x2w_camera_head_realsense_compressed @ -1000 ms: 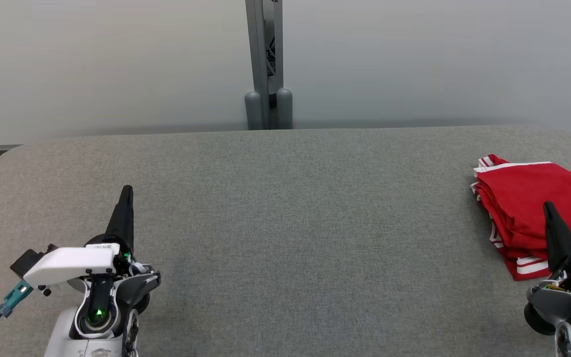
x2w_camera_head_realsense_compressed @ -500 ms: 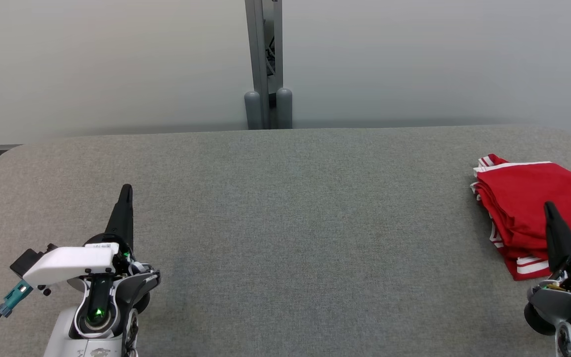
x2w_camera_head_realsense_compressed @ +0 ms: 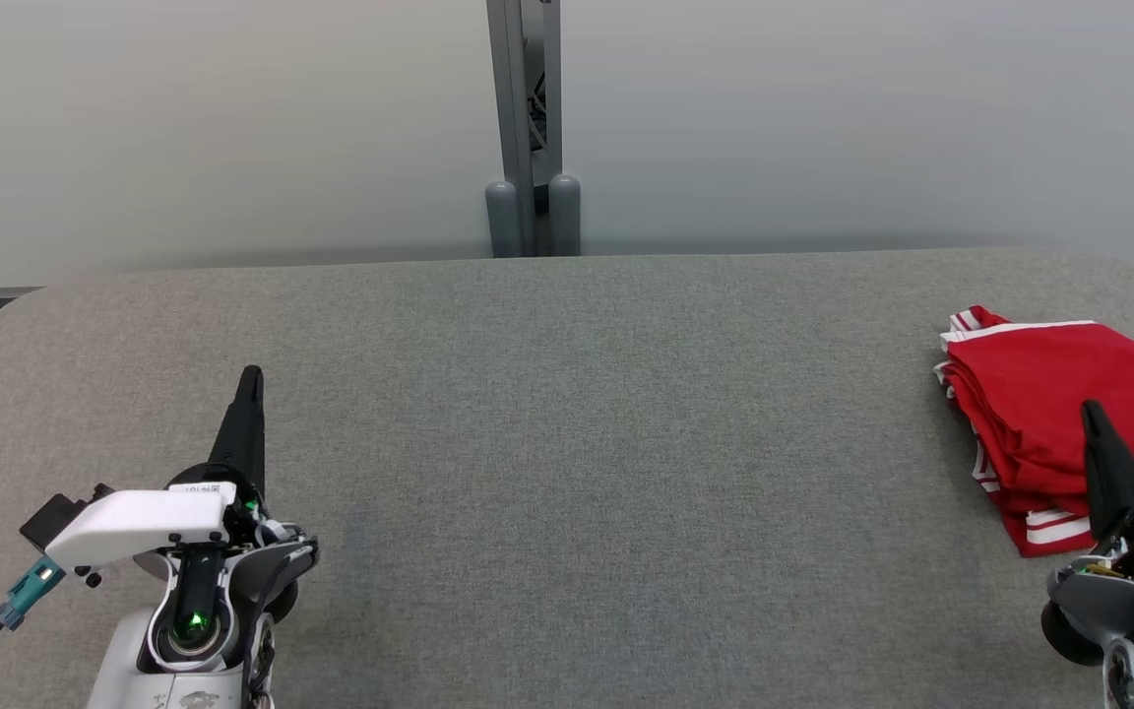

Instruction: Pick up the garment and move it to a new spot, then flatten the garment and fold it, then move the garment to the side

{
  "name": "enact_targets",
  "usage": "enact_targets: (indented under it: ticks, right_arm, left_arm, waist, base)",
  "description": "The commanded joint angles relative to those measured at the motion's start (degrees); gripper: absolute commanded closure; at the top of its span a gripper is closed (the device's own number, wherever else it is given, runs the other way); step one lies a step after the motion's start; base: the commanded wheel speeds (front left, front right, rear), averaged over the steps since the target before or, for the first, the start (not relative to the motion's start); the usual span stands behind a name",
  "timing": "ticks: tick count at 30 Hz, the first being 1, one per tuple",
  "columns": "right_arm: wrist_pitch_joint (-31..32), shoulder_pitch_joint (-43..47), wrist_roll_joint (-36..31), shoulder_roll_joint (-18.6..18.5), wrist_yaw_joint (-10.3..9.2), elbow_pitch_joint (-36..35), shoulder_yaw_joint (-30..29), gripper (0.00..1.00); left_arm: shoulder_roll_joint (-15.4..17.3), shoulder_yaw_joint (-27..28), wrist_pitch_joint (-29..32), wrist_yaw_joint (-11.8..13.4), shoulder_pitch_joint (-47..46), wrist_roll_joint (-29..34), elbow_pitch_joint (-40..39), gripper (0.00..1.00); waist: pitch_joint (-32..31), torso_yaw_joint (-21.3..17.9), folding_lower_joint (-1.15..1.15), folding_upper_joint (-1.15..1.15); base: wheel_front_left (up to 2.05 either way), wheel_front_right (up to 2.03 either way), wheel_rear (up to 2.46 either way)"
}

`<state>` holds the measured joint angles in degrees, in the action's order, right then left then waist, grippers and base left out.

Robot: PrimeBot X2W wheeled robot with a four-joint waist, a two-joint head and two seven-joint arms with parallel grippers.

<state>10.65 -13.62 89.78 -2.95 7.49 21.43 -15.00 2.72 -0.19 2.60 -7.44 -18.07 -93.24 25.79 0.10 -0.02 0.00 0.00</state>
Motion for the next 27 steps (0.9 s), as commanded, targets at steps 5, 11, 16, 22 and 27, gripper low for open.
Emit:
enact_targets:
  ticks: [5,11,16,22,27]
  right_arm:
    - [0.5,-0.5,0.1,-0.4,0.00,0.1,-0.2,1.00]
    - [0.5,-0.5,0.1,-0.3,0.00,0.1,-0.2,1.00]
    - [0.5,-0.5,0.0,-0.3,0.00,0.1,-0.2,1.00]
    - [0.5,-0.5,0.0,-0.3,0.00,0.1,-0.2,1.00]
    - [0.5,-0.5,0.0,-0.3,0.00,0.1,-0.2,1.00]
  left_arm:
    - [0.3,0.2,0.2,-0.2,-0.6,-0.1,0.0,1.00]
    - [0.3,0.2,0.2,-0.2,-0.6,-0.1,0.0,1.00]
    - [0.3,0.2,0.2,-0.2,-0.6,-0.1,0.0,1.00]
    - [0.3,0.2,0.2,-0.2,-0.6,-0.1,0.0,1.00]
    - [0.3,0.2,0.2,-0.2,-0.6,-0.1,0.0,1.00]
  waist:
    - [0.0,0.0,0.00,0.00]
    - [0.0,0.0,0.00,0.00]
    - [0.0,0.0,0.00,0.00]
    - [0.0,0.0,0.00,0.00]
    - [0.0,0.0,0.00,0.00]
  base:
    - [0.00,0.00,0.00]
    - [0.00,0.00,0.00]
    - [0.00,0.00,0.00]
    - [0.00,0.00,0.00]
    - [0.00,0.00,0.00]
